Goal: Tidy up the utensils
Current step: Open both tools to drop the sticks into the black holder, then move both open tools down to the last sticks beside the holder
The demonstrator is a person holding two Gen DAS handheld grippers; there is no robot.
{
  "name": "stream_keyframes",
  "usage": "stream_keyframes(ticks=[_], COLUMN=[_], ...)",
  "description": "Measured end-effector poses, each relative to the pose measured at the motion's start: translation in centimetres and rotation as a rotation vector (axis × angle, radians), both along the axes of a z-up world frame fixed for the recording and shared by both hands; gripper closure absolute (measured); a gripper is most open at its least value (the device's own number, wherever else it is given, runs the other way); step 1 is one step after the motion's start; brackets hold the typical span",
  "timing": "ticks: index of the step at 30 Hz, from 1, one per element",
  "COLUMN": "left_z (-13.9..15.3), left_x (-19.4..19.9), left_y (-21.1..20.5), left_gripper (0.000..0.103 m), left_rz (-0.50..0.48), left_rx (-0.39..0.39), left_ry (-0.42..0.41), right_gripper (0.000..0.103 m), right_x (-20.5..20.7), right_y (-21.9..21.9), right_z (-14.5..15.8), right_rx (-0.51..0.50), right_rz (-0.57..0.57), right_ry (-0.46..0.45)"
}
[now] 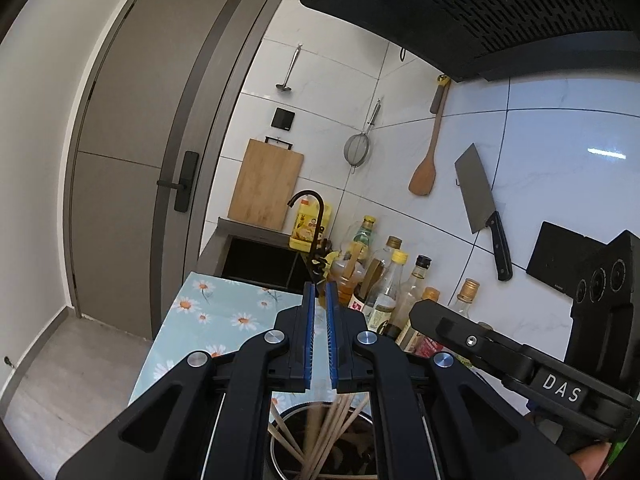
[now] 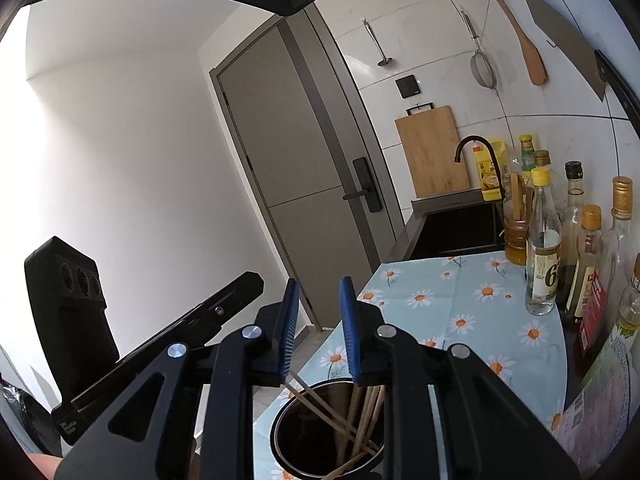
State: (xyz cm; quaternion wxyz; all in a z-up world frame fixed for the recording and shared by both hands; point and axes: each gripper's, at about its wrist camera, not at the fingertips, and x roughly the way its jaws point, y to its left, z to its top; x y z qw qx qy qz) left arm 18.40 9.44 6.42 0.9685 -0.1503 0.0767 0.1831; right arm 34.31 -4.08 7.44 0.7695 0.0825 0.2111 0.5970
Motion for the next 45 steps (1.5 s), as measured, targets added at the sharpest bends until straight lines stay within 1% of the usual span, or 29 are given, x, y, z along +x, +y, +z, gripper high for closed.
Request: stream_keyframes(ticks=[5,7,8,9,13,16,19,20,21,22,26,28,31,35,40,45], left_z=[0.3,0.6,0.7,0.8,1.6,2.2,2.5,2.5,2.4,2.3,1.7,1.2,0.1,-1.3,-3.1,-4.9], left_x=[-0.5,-0.9,-1.2,-1.4,-3.2,-4.6,-5.8,-6.3,-6.7,-7.1,-8.3,-8.8,-9.5,-10.3,-11.6,-12.5], left_y=[-0.2,-0.5,-0.6,-0.8,-1.8,-2.8,-3.8,-4.2,-4.6,-5.0,-6.2,-6.6,-6.8,-6.4,-5.4,-4.4], left_gripper=[0.097,0.091,0.083,0.082,0.082,0.082,0.082,0.082,0.082,0.082,0.082,0.082,0.082,0.082,0.082,0.082], left_rz=[0.004,0.002,-0.001,-0.002,-0.017,-0.029,-0.040,-0.047,-0.051,-0.057,-0.074,-0.086,-0.092,-0.088,-0.091,-0.098], left_rx=[0.001,-0.002,-0.005,-0.007,-0.021,-0.024,-0.012,-0.012,-0.013,-0.015,-0.012,-0.017,-0.033,-0.064,-0.113,-0.148], left_ry=[0.007,0.007,0.009,0.009,0.003,0.016,0.035,0.047,0.061,0.072,0.114,0.141,0.184,0.232,0.287,0.327], right_gripper=[0.080,0.080,0.080,0.080,0.080,0.080,0.080,0.078,0.075,0.072,0.071,0.068,0.068,0.068,0.068,0.068], right_x=[-0.4,-0.5,-0.6,-0.6,-1.2,-1.8,-3.0,-3.3,-3.5,-3.7,-5.0,-5.6,-6.2,-6.7,-7.3,-8.1], right_y=[-0.9,-1.5,-1.9,-2.2,-4.1,-5.7,-7.2,-7.7,-8.0,-8.3,-9.0,-9.1,-9.1,-8.8,-8.3,-7.7], right_z=[0.0,0.1,0.2,0.2,0.6,1.0,1.4,1.3,1.1,1.0,-0.1,-1.0,-2.3,-4.0,-6.6,-8.9], right_rx=[0.001,0.004,0.008,0.012,0.032,0.041,0.025,0.016,0.008,-0.004,-0.054,-0.091,-0.130,-0.186,-0.292,-0.383], right_rz=[0.002,0.002,0.003,0.006,0.009,0.017,-0.007,-0.005,-0.002,-0.001,0.010,0.020,0.032,0.037,0.050,0.052], right_ry=[0.016,0.027,0.035,0.041,0.066,0.084,0.045,0.046,0.055,0.066,0.083,0.113,0.149,0.195,0.274,0.318])
